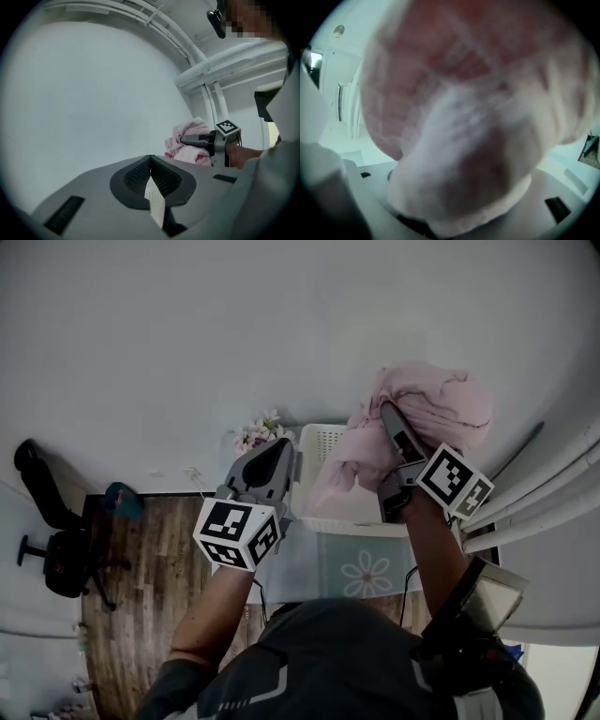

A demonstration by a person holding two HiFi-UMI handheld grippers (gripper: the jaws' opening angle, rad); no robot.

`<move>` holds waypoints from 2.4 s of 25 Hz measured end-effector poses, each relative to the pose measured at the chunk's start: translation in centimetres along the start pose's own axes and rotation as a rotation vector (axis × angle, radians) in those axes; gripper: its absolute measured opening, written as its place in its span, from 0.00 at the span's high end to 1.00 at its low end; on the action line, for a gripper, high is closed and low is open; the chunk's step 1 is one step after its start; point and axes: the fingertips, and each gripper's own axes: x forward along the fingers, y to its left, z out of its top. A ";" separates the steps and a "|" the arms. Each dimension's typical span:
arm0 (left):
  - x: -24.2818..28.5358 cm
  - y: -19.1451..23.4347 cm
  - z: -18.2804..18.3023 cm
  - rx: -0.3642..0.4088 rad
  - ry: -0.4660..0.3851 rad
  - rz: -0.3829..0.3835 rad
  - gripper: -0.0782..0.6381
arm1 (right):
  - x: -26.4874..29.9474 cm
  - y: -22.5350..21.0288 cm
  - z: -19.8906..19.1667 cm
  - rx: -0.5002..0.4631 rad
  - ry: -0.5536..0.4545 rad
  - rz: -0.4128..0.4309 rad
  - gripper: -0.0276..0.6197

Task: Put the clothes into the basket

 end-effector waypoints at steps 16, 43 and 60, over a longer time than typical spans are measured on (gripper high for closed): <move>5.6 6.3 -8.8 -0.096 0.144 0.018 0.88 | 4.1 -16.2 -15.0 0.461 0.096 -0.491 0.45; 7.5 7.4 -13.4 -0.128 0.212 -0.048 0.88 | 2.5 -28.5 -28.7 0.780 0.273 -0.907 0.45; 5.4 7.0 -12.2 -0.104 0.191 -0.002 0.88 | 1.8 -27.4 -28.1 0.774 0.352 -0.869 0.30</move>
